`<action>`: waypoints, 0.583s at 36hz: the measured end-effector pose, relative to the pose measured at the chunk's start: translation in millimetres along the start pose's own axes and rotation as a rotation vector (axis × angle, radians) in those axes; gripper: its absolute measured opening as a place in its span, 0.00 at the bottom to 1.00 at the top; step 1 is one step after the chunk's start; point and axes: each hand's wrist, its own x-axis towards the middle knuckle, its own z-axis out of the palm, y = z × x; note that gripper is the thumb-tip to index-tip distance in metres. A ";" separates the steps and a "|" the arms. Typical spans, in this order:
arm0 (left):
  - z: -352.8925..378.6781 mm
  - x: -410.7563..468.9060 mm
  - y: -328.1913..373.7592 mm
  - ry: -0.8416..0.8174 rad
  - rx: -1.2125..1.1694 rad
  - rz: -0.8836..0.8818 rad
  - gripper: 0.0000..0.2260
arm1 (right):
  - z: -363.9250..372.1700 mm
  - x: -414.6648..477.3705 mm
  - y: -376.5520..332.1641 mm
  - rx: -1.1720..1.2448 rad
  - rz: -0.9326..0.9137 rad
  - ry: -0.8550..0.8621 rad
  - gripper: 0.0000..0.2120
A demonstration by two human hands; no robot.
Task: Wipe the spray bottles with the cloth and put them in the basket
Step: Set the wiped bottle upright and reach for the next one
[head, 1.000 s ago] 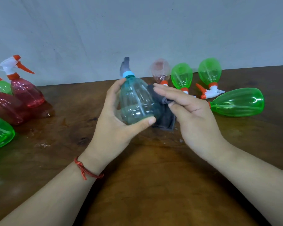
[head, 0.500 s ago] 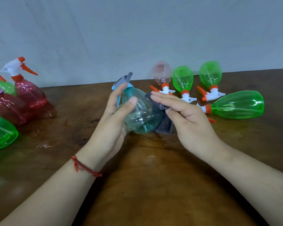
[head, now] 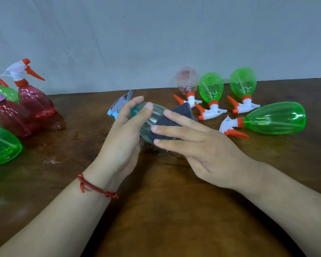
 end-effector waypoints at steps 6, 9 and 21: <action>3.4 -3.7 -1.0 0.029 -0.074 0.118 0.24 | 4.6 3.5 -4.2 0.408 0.349 0.334 0.23; 5.7 -4.7 -1.8 0.010 -0.119 0.172 0.24 | 6.1 10.2 -2.7 0.863 0.647 0.436 0.24; 6.0 -7.1 -5.5 -0.088 0.095 0.474 0.22 | -3.2 13.8 -8.4 1.664 0.919 0.134 0.23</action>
